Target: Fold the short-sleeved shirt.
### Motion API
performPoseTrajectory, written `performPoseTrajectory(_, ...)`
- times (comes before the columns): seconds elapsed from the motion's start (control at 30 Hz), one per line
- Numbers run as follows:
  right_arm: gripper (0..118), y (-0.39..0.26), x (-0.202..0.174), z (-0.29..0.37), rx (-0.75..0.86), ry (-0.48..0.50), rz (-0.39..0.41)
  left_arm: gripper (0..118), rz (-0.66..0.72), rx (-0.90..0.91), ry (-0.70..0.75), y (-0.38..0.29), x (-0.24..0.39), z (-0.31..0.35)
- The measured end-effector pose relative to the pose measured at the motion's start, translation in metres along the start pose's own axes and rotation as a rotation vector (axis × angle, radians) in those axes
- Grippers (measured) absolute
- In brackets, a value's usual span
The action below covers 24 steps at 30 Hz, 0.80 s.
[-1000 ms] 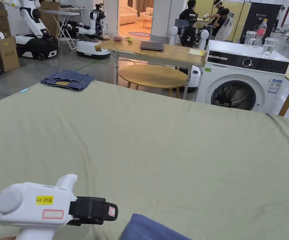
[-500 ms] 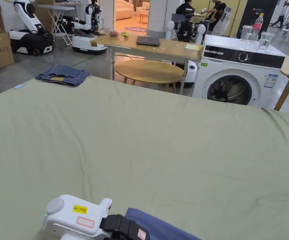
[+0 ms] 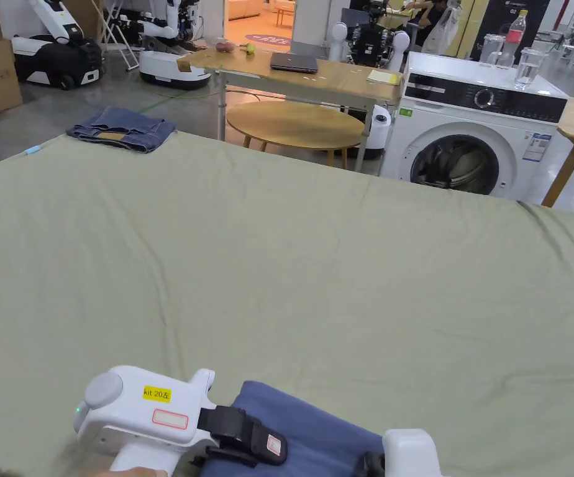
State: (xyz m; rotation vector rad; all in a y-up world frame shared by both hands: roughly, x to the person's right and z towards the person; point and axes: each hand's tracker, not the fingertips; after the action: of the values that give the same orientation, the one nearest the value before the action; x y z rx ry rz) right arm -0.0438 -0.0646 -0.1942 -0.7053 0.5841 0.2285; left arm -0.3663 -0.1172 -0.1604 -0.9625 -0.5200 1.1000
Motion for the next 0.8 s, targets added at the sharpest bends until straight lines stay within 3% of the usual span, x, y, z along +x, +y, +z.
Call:
performPoseTrajectory(0.37,0,0.058,-0.017,-0.012,0.097,-0.007,0.075,20,-0.067,0.112,0.231,0.038,0.030,0.154)
performPoseTrajectory(0.8,0,0.083,-0.049,-0.038,0.090,0.045,0.103,20,0.047,0.200,0.573,0.104,0.009,0.360)
